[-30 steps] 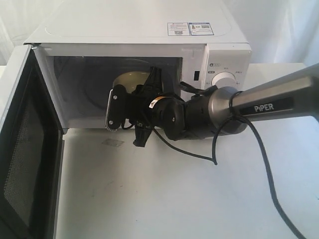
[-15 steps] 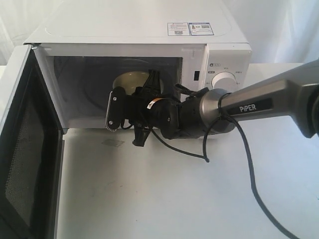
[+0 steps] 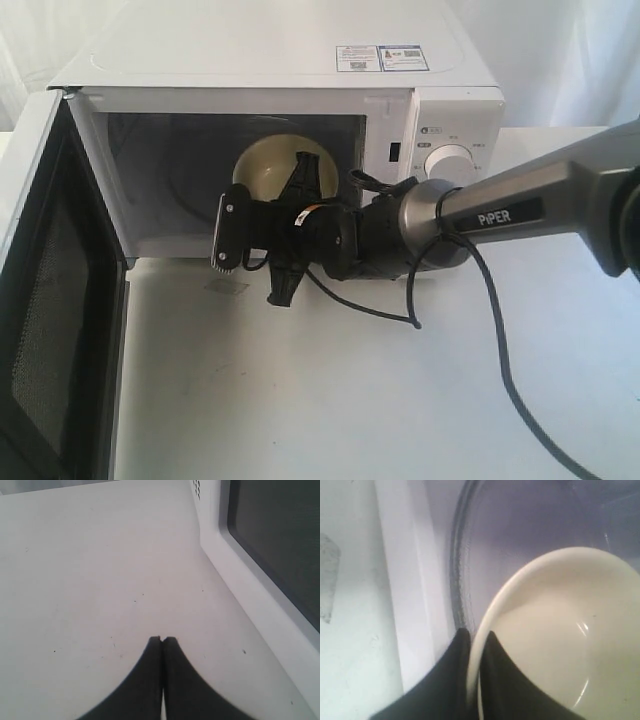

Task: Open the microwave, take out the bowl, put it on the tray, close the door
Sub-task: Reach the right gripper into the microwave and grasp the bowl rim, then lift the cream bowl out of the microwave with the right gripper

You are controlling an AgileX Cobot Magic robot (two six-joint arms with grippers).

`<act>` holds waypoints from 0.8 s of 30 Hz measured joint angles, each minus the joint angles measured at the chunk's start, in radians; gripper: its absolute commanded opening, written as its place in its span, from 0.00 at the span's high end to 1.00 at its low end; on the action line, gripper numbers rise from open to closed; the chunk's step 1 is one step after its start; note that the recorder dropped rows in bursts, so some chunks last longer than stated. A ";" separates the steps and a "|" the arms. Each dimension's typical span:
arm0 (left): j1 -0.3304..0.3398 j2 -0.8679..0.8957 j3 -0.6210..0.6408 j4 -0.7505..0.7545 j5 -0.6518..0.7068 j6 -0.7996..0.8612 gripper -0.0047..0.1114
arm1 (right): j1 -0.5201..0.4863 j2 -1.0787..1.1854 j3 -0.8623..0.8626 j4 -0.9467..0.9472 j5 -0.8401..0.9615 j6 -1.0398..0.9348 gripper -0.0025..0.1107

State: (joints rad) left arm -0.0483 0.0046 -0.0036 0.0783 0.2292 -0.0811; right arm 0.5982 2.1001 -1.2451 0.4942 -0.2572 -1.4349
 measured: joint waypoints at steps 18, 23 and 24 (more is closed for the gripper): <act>0.000 0.000 0.000 0.000 0.000 0.000 0.96 | 0.136 -0.388 0.048 -0.135 0.658 0.255 0.98; 0.000 0.000 0.000 0.000 0.000 0.000 0.96 | 0.164 -0.588 0.144 -0.276 0.973 0.509 0.98; 0.000 0.000 0.000 0.000 0.000 0.000 0.96 | 0.168 -0.639 0.174 -0.280 1.029 0.537 0.98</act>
State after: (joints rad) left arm -0.0483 0.0046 -0.0036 0.0783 0.2292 -0.0811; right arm 0.7659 1.4610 -1.0709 0.2141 0.7723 -0.8976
